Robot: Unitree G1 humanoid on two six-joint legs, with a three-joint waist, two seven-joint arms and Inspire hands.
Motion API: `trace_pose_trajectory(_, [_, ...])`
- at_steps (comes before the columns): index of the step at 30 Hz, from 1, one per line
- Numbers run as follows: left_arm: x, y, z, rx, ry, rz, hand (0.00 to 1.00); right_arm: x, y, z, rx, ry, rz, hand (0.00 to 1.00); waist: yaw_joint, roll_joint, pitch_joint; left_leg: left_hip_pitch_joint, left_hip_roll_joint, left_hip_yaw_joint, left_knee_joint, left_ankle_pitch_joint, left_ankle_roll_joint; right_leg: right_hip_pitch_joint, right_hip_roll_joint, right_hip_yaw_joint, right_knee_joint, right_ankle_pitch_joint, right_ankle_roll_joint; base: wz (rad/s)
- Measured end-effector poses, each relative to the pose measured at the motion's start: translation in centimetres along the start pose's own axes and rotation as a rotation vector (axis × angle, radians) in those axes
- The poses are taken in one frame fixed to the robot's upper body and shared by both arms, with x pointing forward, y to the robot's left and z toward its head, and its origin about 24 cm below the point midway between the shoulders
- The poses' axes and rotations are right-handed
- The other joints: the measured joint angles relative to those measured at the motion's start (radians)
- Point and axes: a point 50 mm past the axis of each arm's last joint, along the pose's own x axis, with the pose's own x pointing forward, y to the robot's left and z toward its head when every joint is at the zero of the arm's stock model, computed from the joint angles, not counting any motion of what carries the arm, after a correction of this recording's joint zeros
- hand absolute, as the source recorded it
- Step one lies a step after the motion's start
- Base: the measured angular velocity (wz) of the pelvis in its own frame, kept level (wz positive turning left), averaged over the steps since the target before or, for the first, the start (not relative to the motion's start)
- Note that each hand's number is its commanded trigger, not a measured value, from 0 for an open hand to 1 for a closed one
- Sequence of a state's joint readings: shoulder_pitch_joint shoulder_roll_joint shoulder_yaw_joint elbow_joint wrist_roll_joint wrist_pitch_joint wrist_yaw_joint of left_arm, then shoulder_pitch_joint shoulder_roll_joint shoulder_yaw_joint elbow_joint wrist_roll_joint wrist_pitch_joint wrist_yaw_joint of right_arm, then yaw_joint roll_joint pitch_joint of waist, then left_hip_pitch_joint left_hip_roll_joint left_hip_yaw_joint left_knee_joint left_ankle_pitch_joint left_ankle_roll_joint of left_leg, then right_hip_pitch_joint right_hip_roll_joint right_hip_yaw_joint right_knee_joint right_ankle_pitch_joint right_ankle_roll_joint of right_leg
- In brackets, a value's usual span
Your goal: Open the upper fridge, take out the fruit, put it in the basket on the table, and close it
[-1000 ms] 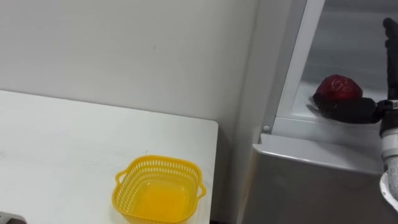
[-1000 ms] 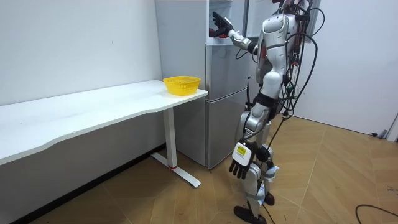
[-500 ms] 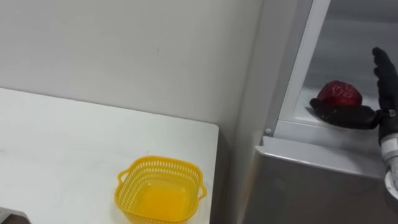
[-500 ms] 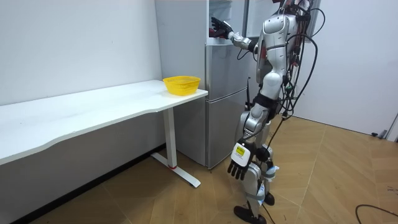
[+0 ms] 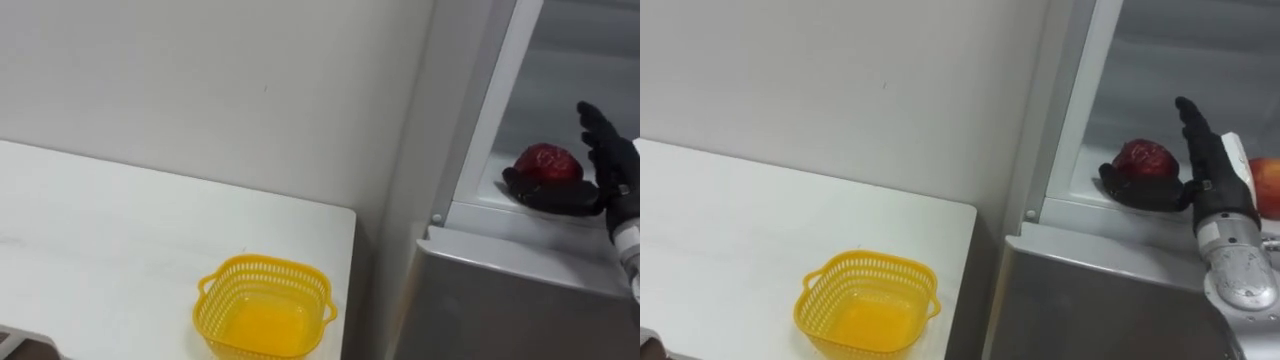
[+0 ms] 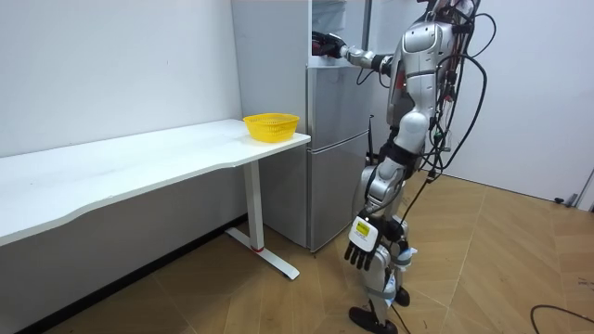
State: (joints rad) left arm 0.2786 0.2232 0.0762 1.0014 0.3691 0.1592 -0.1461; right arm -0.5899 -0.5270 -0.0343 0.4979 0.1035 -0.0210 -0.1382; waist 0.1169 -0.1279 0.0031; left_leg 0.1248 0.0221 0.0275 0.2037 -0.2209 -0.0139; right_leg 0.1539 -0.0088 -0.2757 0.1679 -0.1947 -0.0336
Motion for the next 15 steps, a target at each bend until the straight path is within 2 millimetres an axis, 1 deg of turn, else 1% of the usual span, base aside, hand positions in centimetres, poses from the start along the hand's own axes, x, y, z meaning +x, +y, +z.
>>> trace_pose_trajectory(1, [0.00, 0.01, 0.03, 0.000, 0.002, -0.001, 0.00, 0.02, -0.09, 0.04, -0.004, -0.001, 0.011, 0.80, 0.000, 0.002, -0.0012, 0.000, 0.000, 0.000, 0.000, 0.000, 0.000, 0.000, 0.000, 0.000, 0.000, 0.000, 0.000, 0.00])
trace_pose_trajectory(2, [0.01, 0.02, 0.06, 0.000, 0.002, -0.002, 0.00, 0.04, -0.15, 0.07, -0.006, -0.002, 0.017, 0.96, 0.000, 0.003, -0.0017, 0.000, 0.000, 0.000, 0.000, 0.000, 0.000, 0.000, 0.000, 0.000, 0.000, 0.000, 0.000, 0.00])
trace_pose_trajectory(3, [0.01, 0.04, 0.08, 0.000, 0.004, -0.001, 0.00, 0.06, -0.21, 0.11, -0.010, -0.003, 0.029, 1.00, 0.000, 0.004, -0.0031, 0.000, 0.000, 0.000, 0.000, 0.000, 0.000, 0.000, 0.000, 0.000, 0.000, 0.000, 0.000, 0.00])
trace_pose_trajectory(6, [0.00, 0.06, 0.04, 0.010, 0.008, 0.000, 0.00, 0.08, -0.25, 0.06, -0.015, 0.005, 0.053, 1.00, 0.000, 0.003, -0.0086, 0.006, 0.000, 0.003, 0.000, 0.000, 0.000, 0.001, 0.000, 0.000, 0.001, 0.000, 0.000, 0.00])
trace_pose_trajectory(10, [0.00, 0.04, -0.02, 0.014, 0.011, 0.000, 0.00, 0.08, -0.23, -0.18, -0.021, 0.031, 0.075, 1.00, 0.001, -0.004, -0.0132, 0.008, 0.000, 0.003, 0.000, 0.000, 0.000, 0.003, 0.000, 0.000, 0.001, 0.000, 0.000, 0.00])
trace_pose_trajectory(12, [0.00, 0.03, -0.05, 0.014, 0.012, -0.001, 0.00, 0.10, -0.39, -0.21, -0.039, 0.034, 0.069, 1.00, 0.002, -0.006, -0.0145, 0.008, 0.000, 0.003, 0.000, 0.000, 0.000, 0.003, -0.001, 0.000, 0.000, 0.000, 0.000, 0.00])
trace_pose_trajectory(15, [0.01, 0.03, 0.03, 0.014, 0.011, -0.008, 0.00, 0.10, -0.34, -0.15, -0.059, 0.027, 0.076, 1.00, 0.005, -0.008, -0.0141, 0.009, 0.000, 0.003, 0.000, 0.000, 0.000, 0.004, -0.001, 0.000, 0.000, 0.000, 0.000, 0.00])
